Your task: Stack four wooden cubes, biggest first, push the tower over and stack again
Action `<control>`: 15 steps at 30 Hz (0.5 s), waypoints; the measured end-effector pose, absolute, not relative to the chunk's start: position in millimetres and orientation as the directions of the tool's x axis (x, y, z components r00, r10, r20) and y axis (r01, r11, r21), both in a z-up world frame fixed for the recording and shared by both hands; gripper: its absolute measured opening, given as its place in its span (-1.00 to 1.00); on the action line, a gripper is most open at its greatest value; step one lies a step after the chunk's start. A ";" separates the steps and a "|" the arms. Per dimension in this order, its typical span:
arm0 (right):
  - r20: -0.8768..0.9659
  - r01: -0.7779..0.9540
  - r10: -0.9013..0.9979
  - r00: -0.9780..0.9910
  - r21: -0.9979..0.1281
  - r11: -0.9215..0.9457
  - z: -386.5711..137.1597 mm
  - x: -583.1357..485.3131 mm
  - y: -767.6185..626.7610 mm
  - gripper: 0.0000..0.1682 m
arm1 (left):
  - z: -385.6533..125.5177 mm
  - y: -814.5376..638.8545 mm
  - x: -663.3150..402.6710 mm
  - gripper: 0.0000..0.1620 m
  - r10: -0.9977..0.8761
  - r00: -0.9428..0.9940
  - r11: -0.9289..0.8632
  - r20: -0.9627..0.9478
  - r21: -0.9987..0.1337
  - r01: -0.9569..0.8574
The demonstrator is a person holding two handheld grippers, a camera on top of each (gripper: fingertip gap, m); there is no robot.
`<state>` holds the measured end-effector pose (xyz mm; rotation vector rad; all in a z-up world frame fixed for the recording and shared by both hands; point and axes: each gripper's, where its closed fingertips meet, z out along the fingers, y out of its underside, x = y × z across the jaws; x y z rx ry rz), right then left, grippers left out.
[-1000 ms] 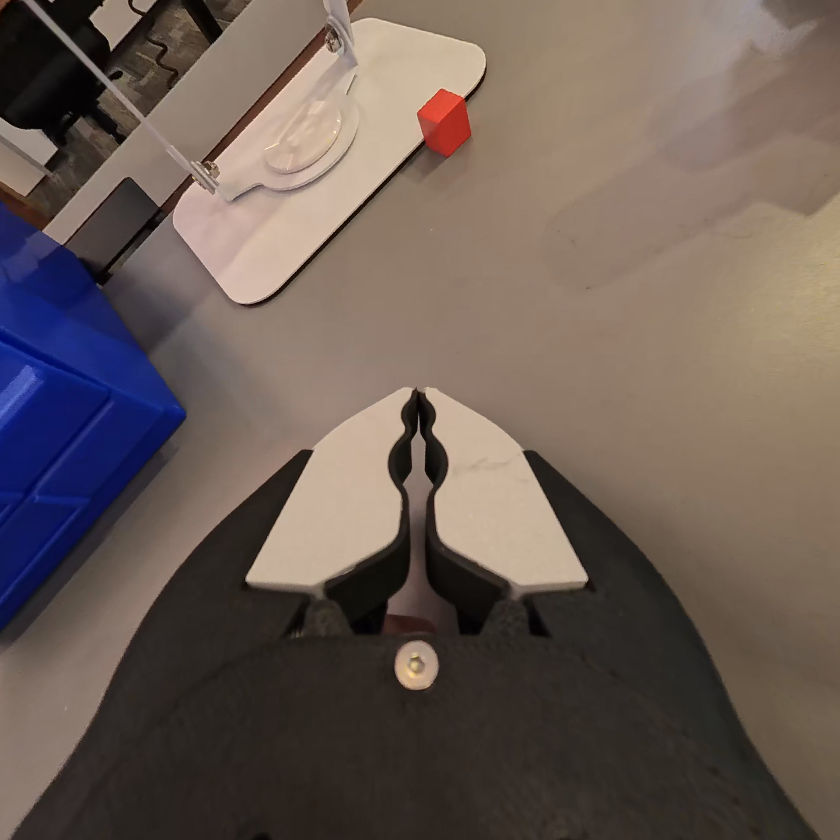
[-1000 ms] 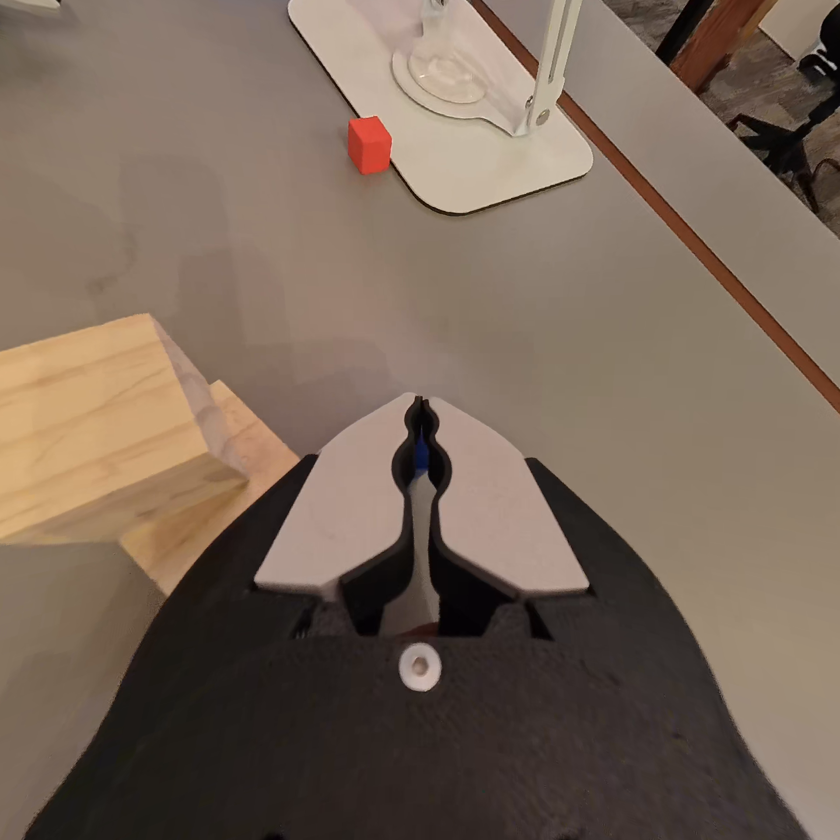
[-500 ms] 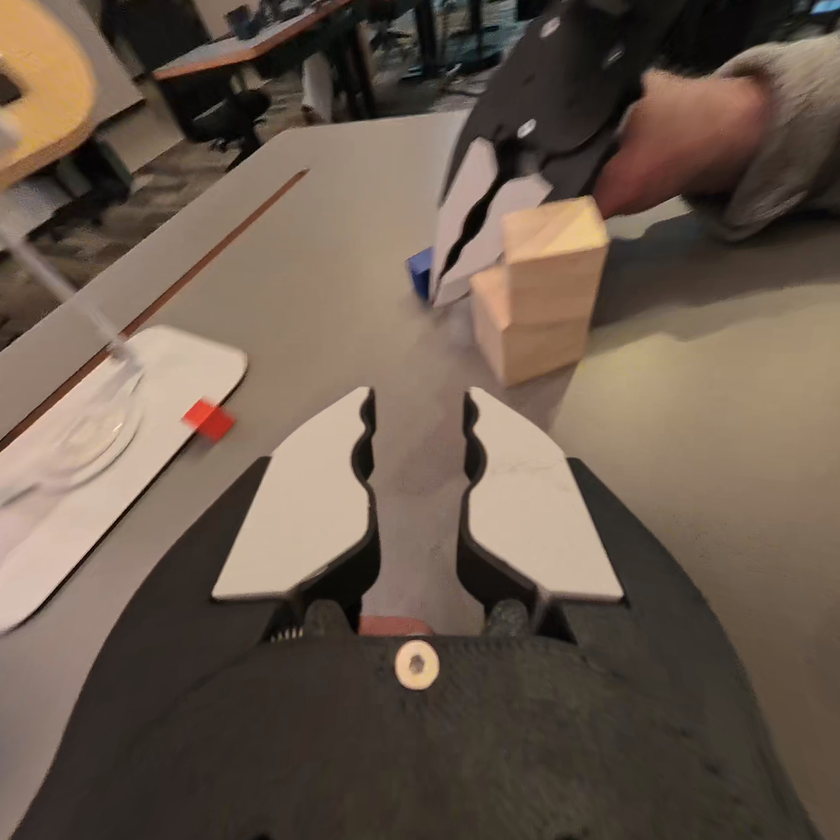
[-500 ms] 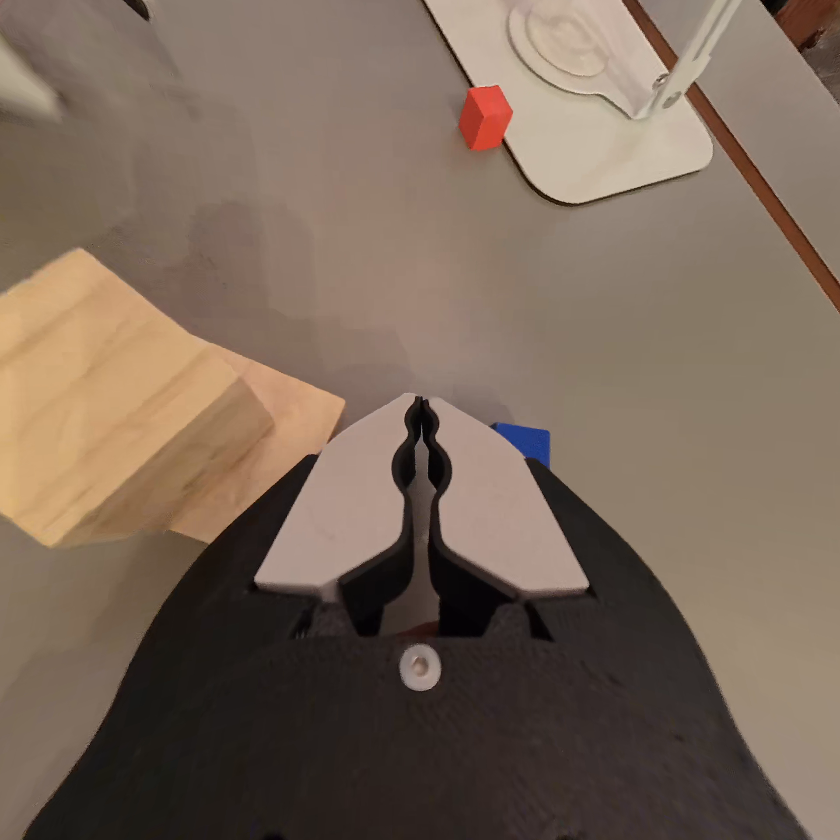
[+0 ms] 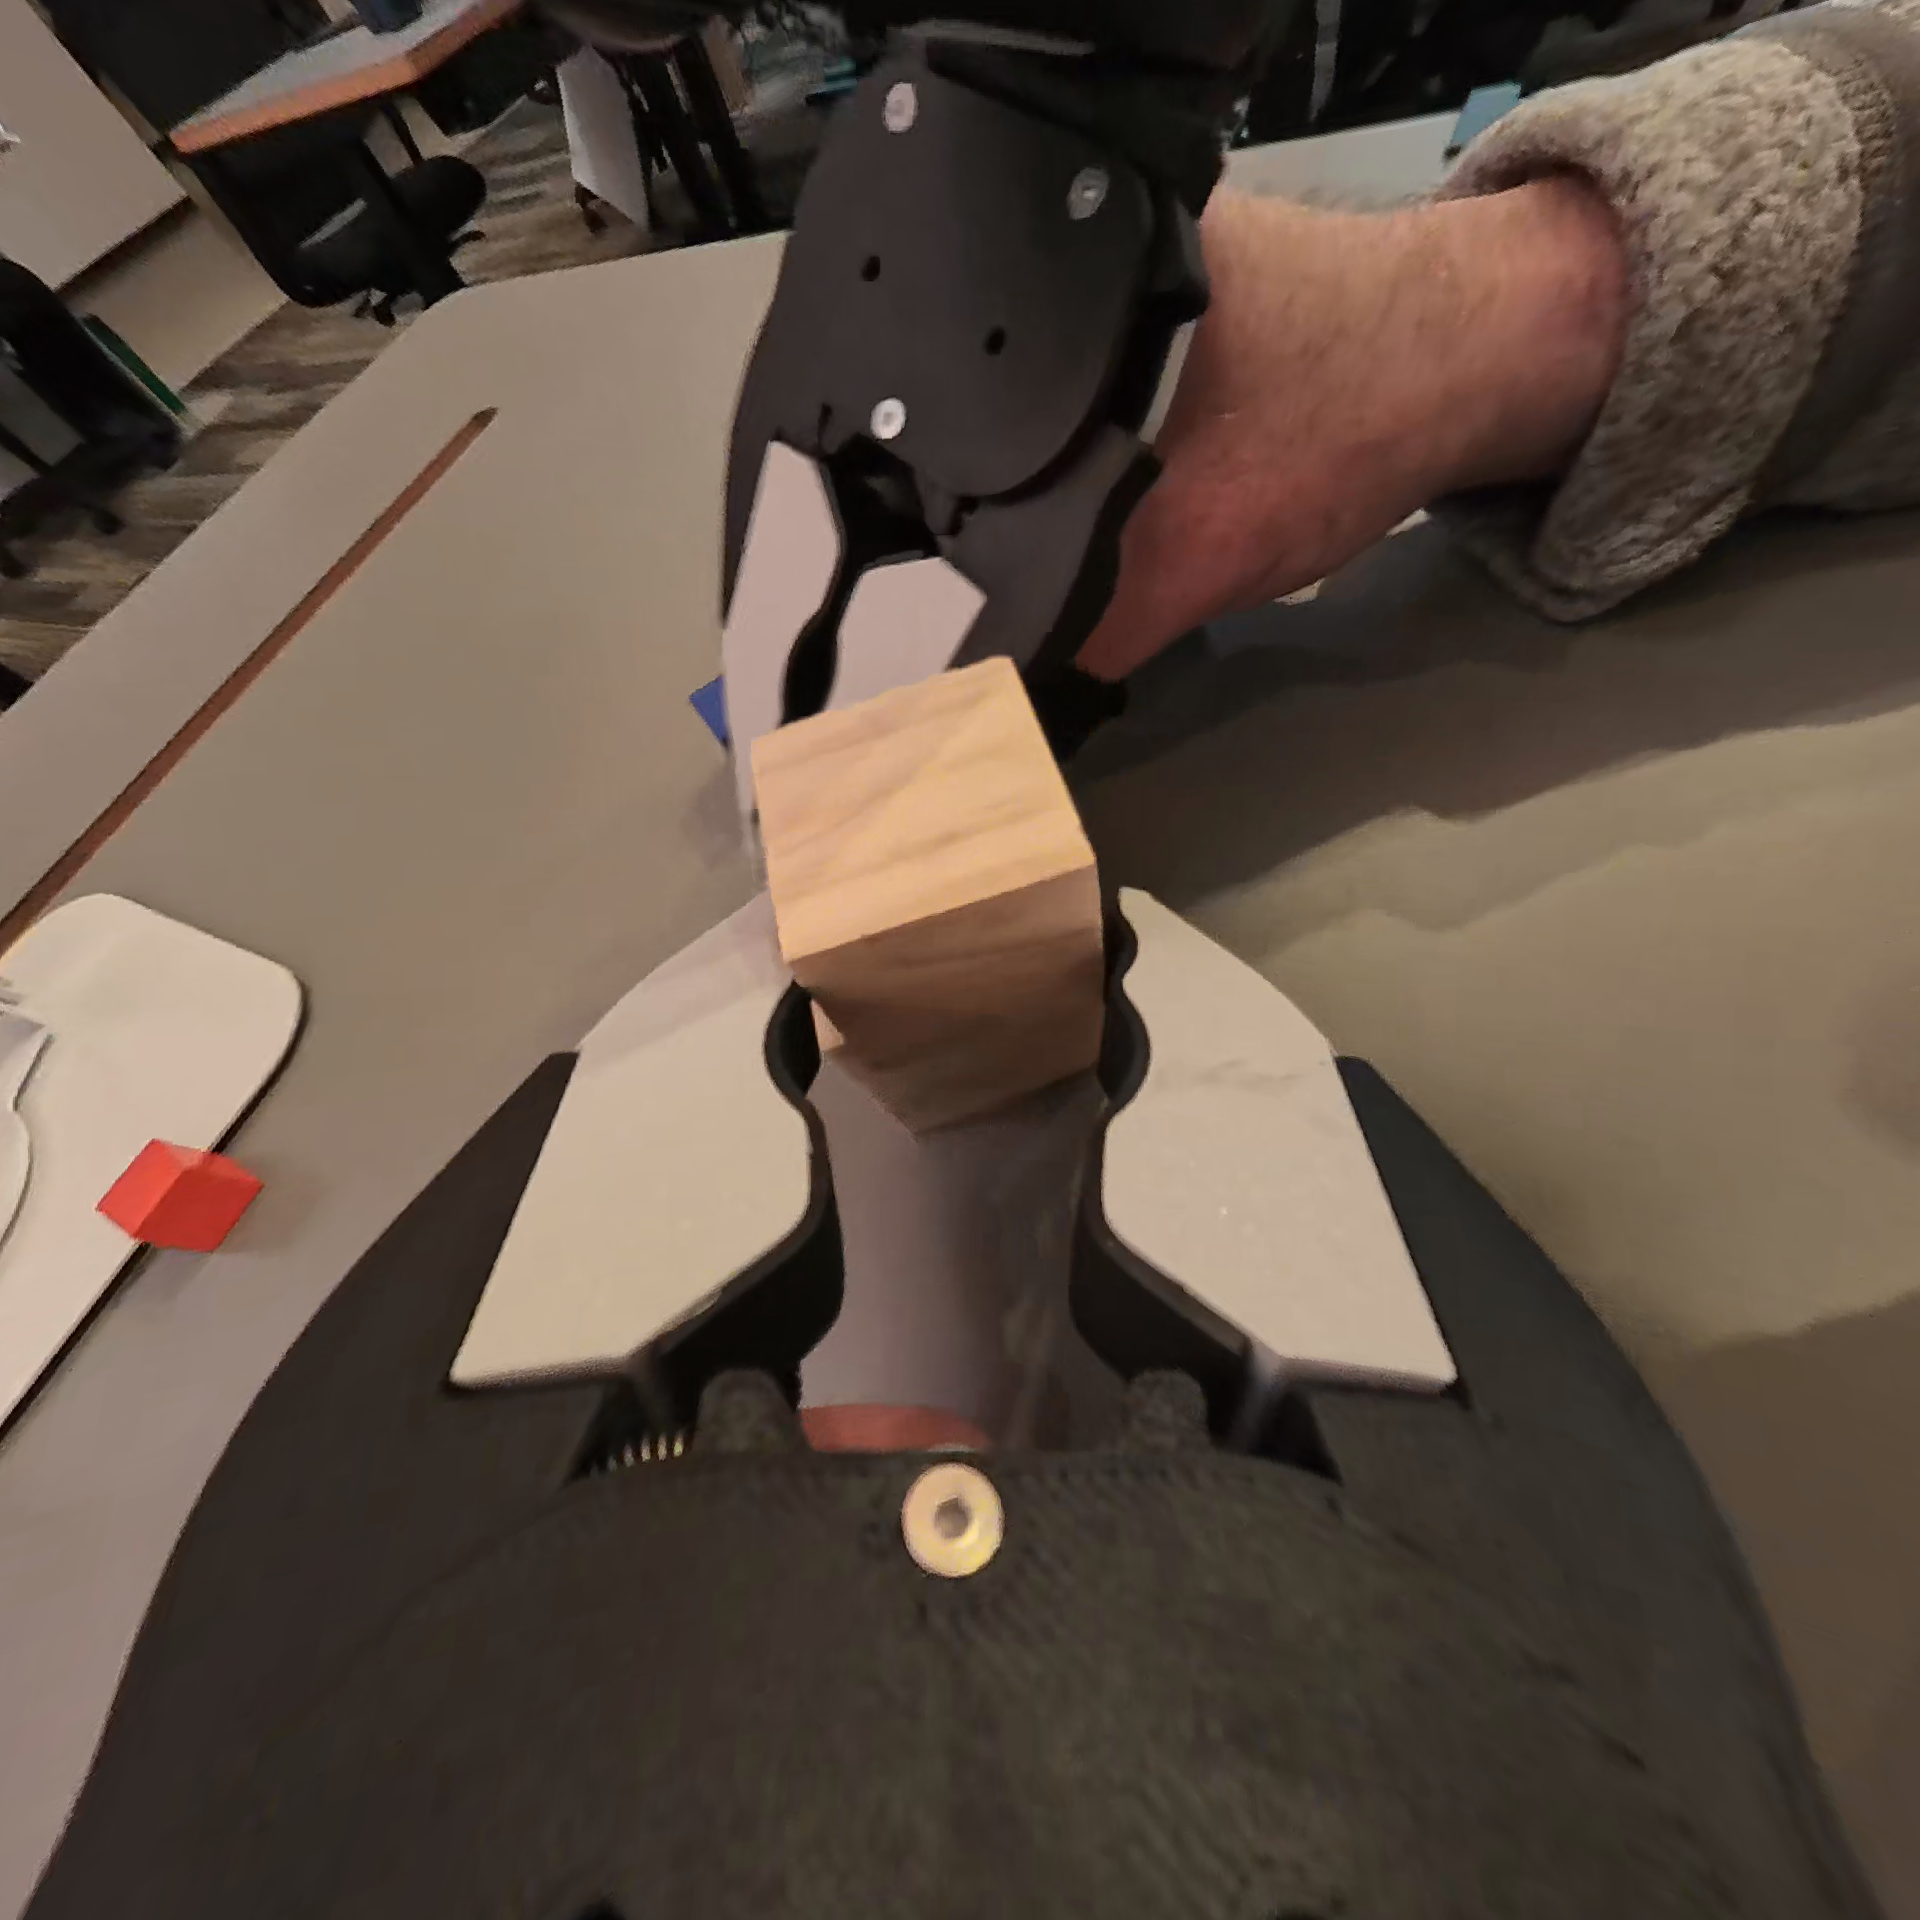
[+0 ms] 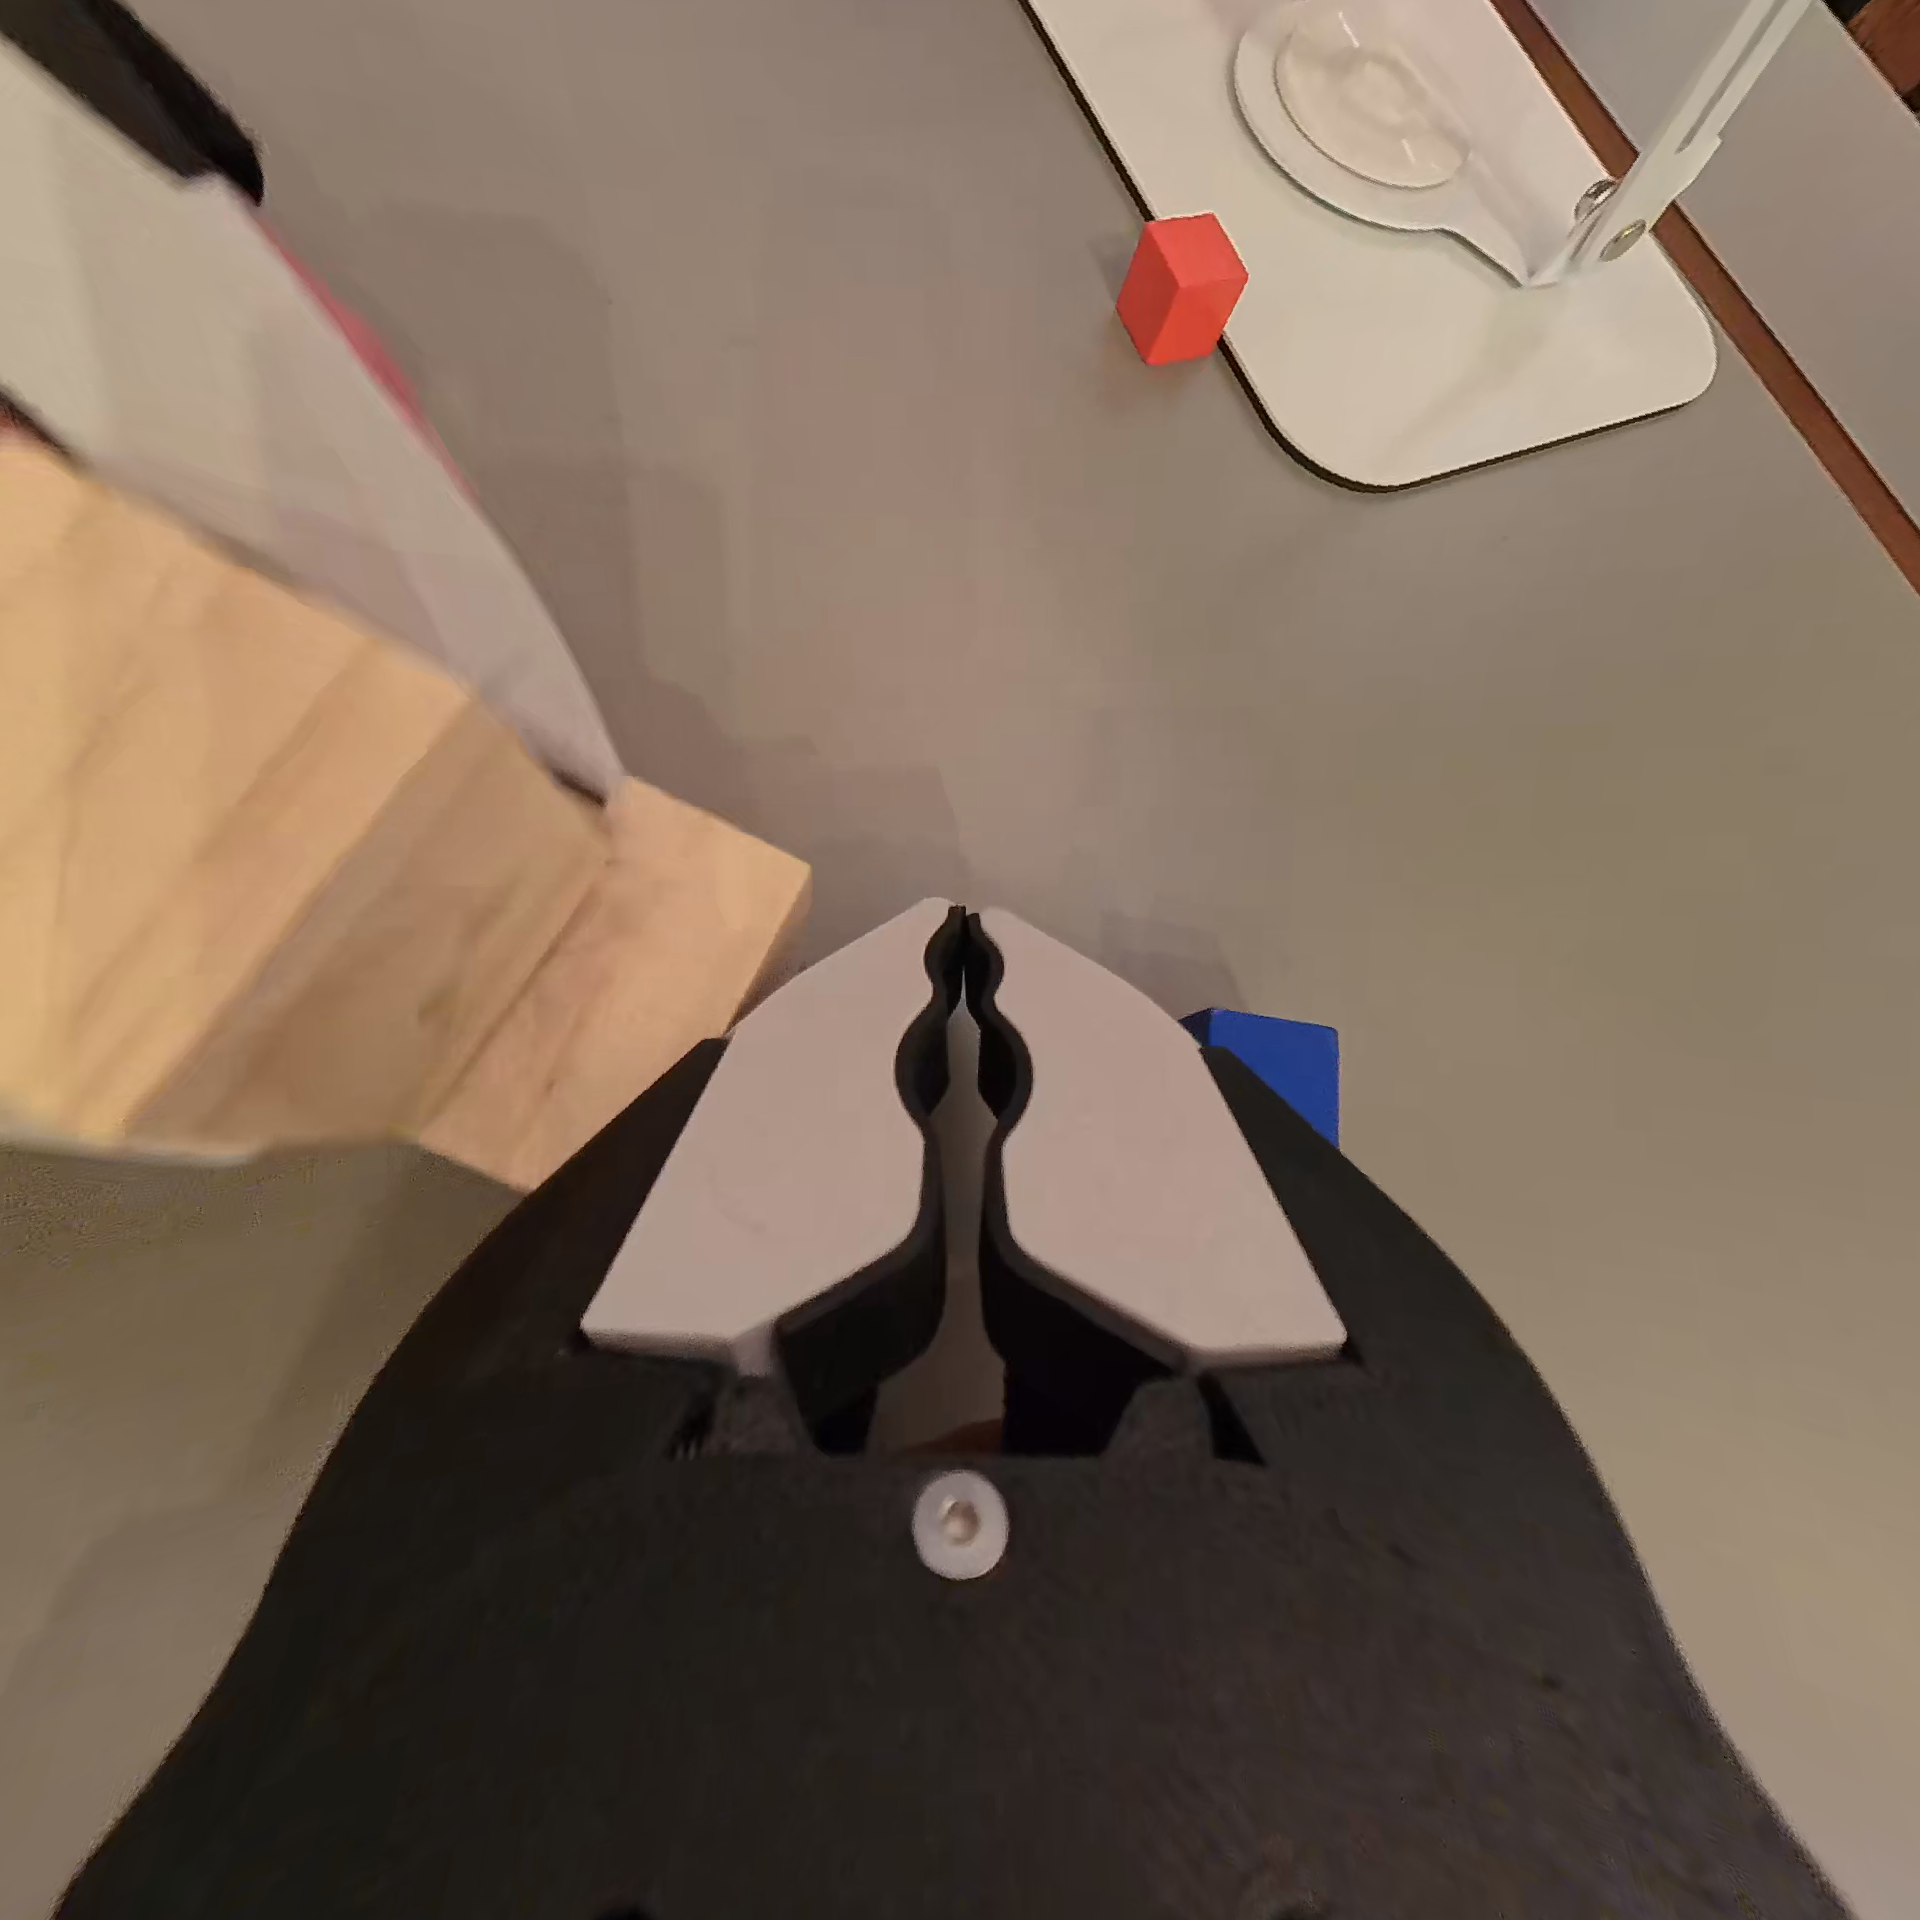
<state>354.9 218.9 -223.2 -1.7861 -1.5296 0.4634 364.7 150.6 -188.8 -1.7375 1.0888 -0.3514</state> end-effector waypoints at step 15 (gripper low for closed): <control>-0.052 0.589 0.960 -0.275 -0.798 0.126 -209.0 358.5 161.2 -0.05 | -176.8 146.8 271.9 -0.37 -0.798 0.577 -0.109 -0.175 -0.900 -0.423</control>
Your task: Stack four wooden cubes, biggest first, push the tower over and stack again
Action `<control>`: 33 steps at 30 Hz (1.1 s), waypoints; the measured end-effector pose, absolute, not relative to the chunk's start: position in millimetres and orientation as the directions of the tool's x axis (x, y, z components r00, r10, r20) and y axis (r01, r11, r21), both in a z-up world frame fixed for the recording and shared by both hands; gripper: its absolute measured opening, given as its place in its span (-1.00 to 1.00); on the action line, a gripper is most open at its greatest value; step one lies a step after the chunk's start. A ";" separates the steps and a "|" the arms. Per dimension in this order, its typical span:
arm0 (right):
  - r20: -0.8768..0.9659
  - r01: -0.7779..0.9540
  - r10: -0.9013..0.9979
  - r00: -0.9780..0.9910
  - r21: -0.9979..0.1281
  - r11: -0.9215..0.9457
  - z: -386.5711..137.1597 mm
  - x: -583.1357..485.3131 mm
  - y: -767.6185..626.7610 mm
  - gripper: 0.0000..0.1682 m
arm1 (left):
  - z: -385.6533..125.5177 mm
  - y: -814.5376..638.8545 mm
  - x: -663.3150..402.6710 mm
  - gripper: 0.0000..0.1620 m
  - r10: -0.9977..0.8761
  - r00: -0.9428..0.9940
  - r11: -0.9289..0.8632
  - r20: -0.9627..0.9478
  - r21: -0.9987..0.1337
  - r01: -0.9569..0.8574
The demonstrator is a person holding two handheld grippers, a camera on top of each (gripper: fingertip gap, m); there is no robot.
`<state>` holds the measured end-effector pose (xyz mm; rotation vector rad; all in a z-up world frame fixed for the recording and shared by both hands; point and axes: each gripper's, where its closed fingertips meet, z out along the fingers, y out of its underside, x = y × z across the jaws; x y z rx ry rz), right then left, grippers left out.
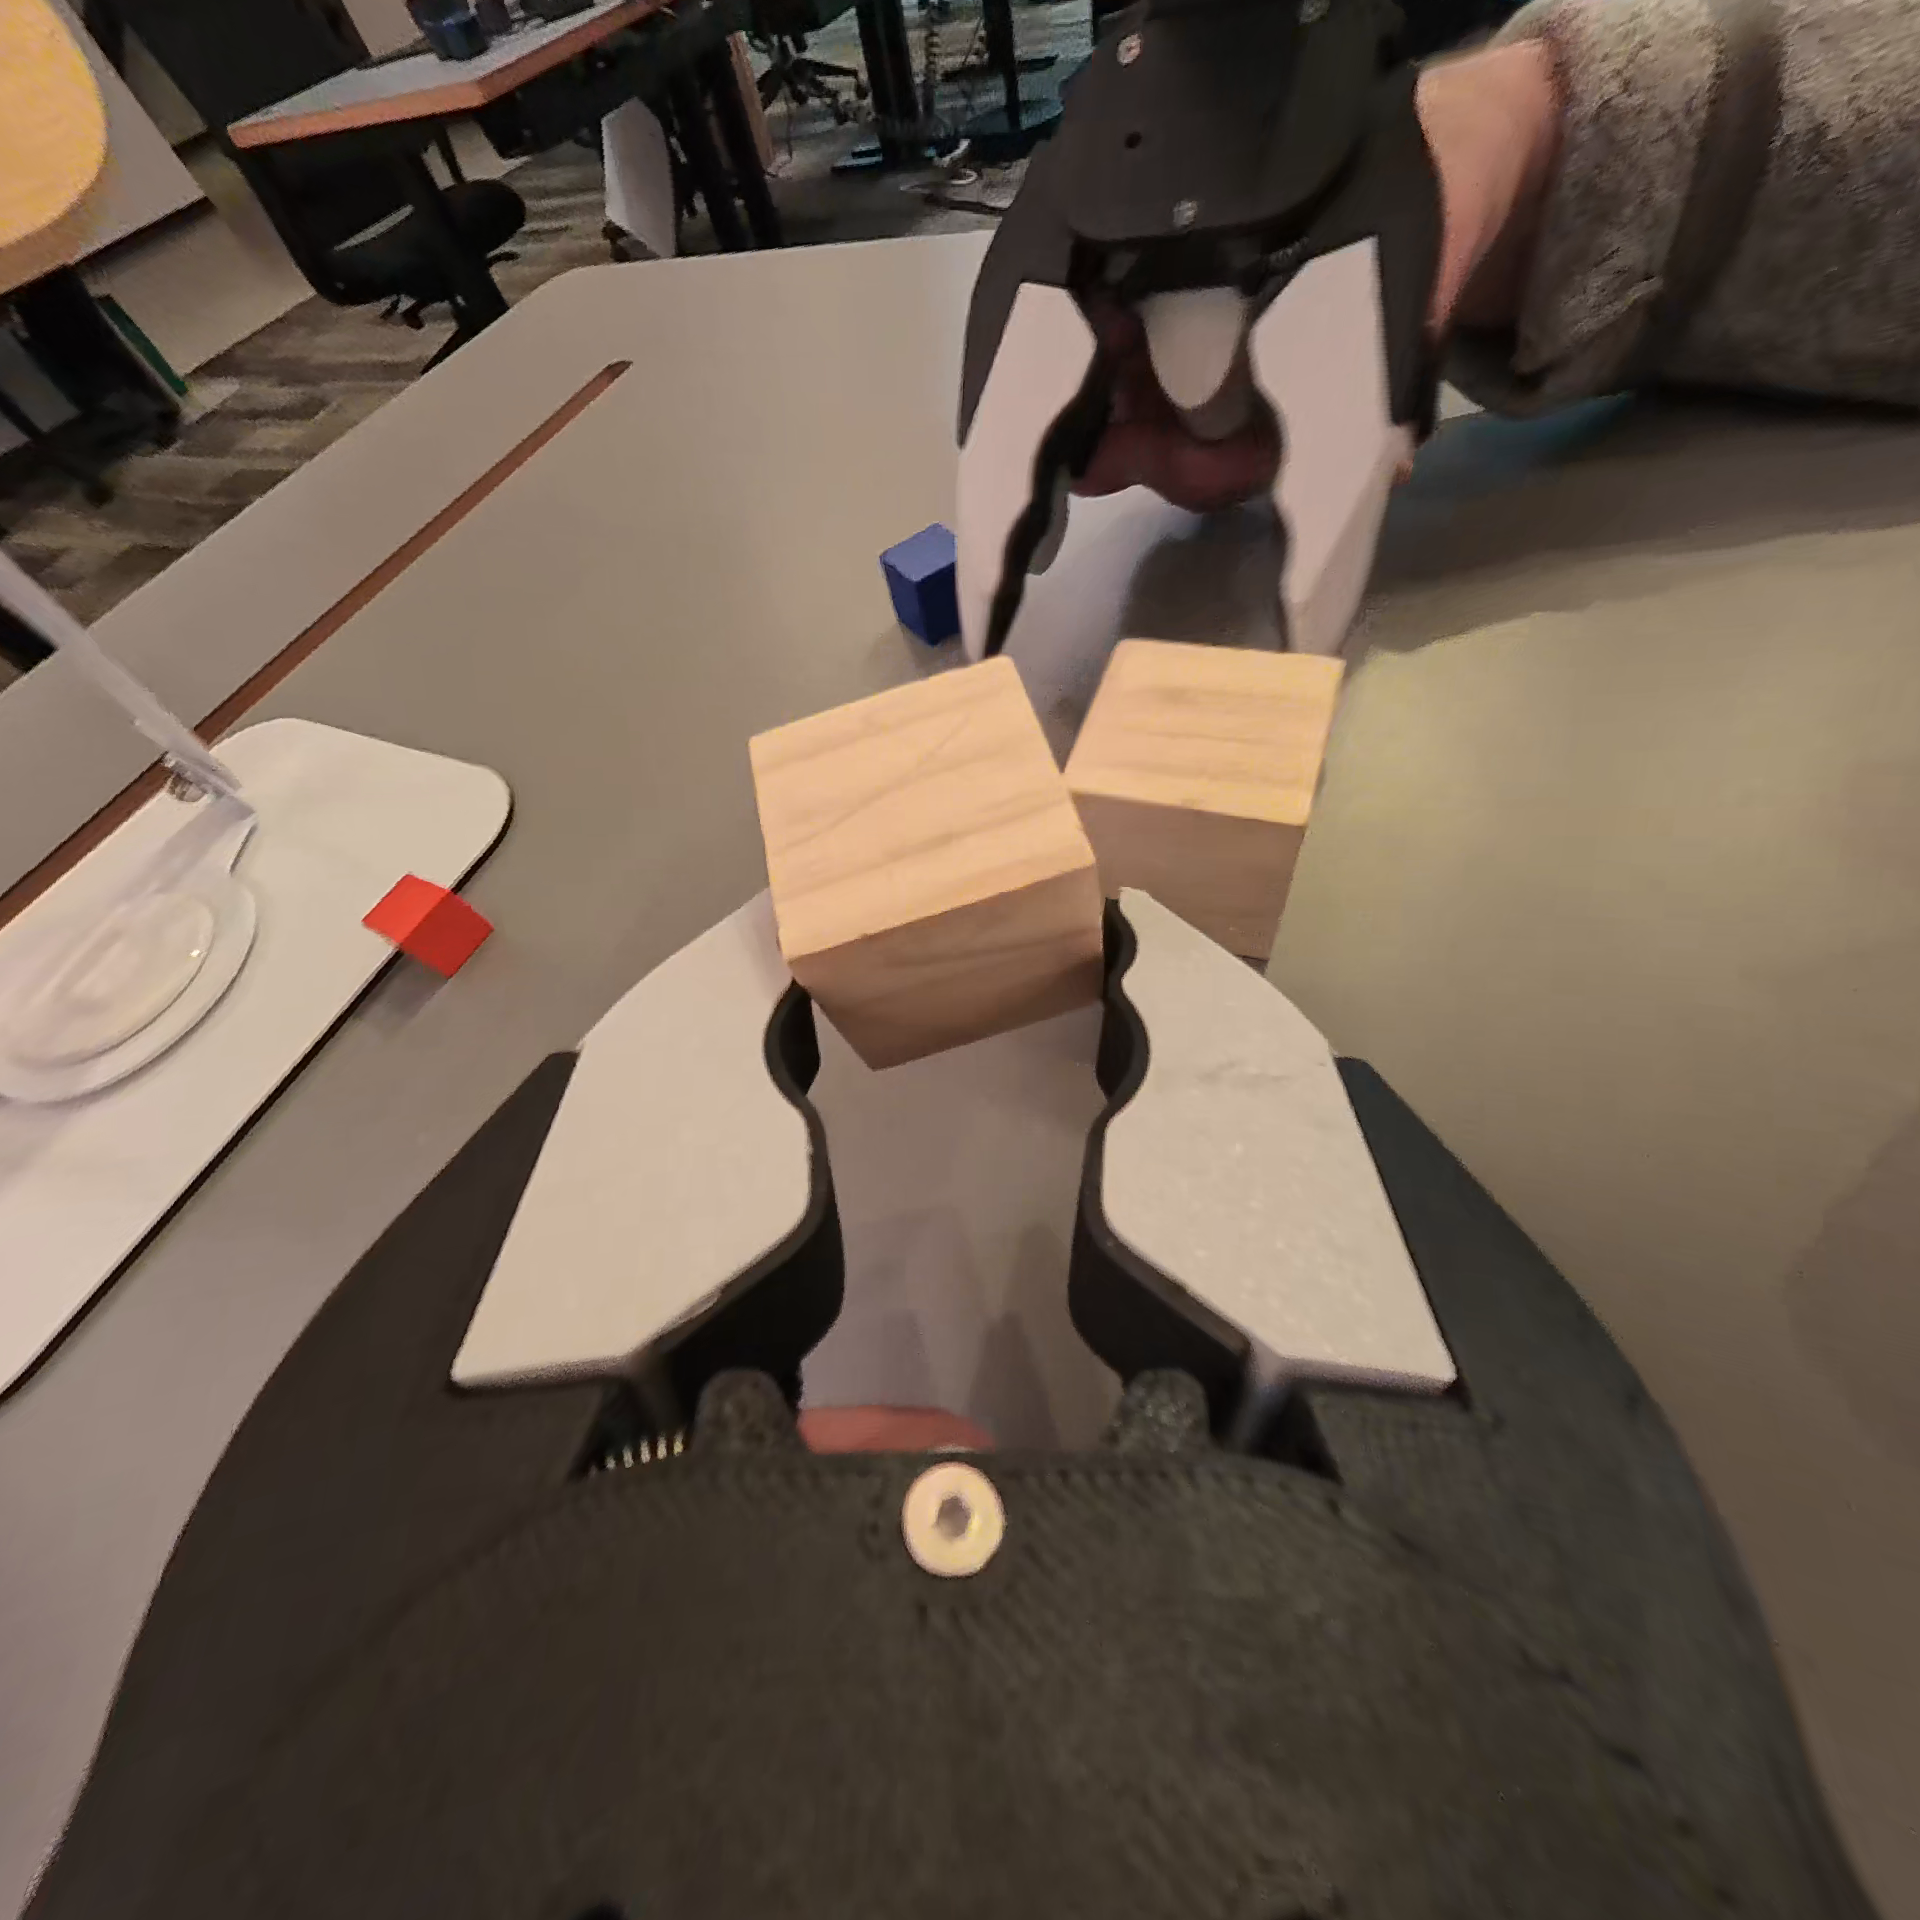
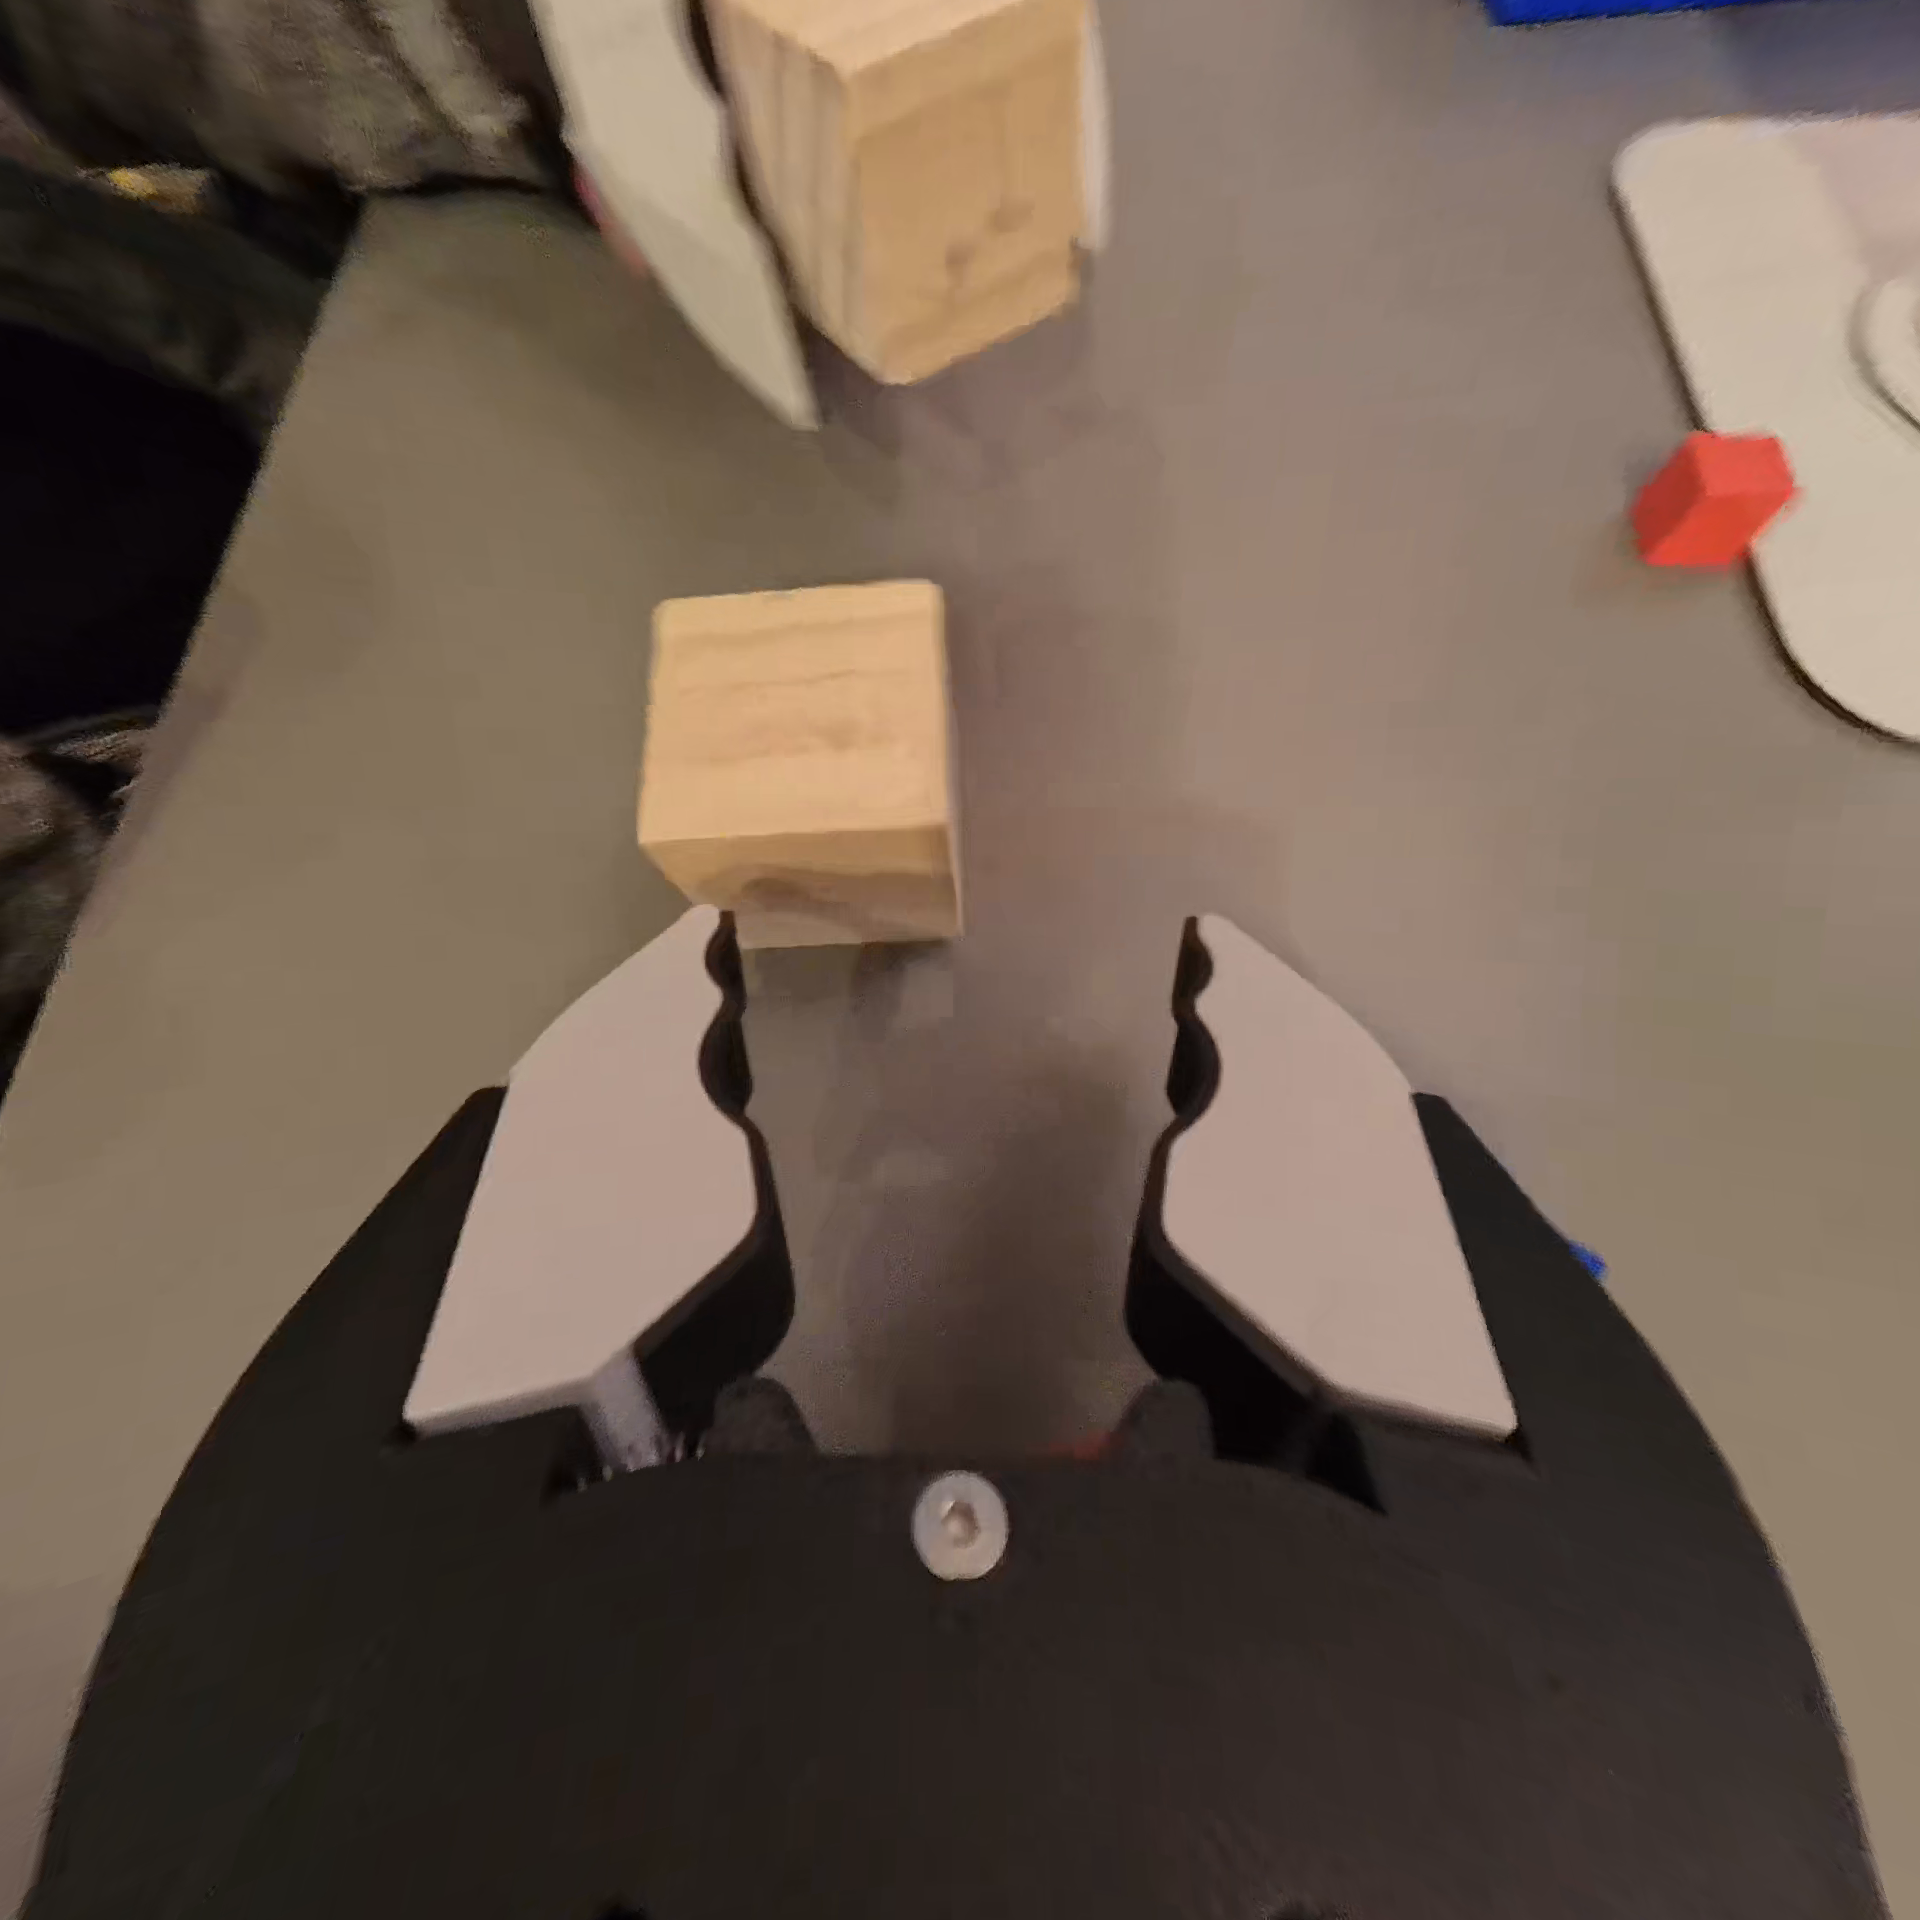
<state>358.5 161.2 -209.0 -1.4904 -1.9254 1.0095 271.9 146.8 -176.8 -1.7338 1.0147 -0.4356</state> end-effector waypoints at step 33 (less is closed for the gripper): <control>-0.040 0.675 0.885 -0.463 -0.664 0.323 -230.2 173.9 112.8 0.09 | -238.9 93.4 74.7 -0.15 -0.588 0.808 -0.563 -0.051 -0.691 -0.453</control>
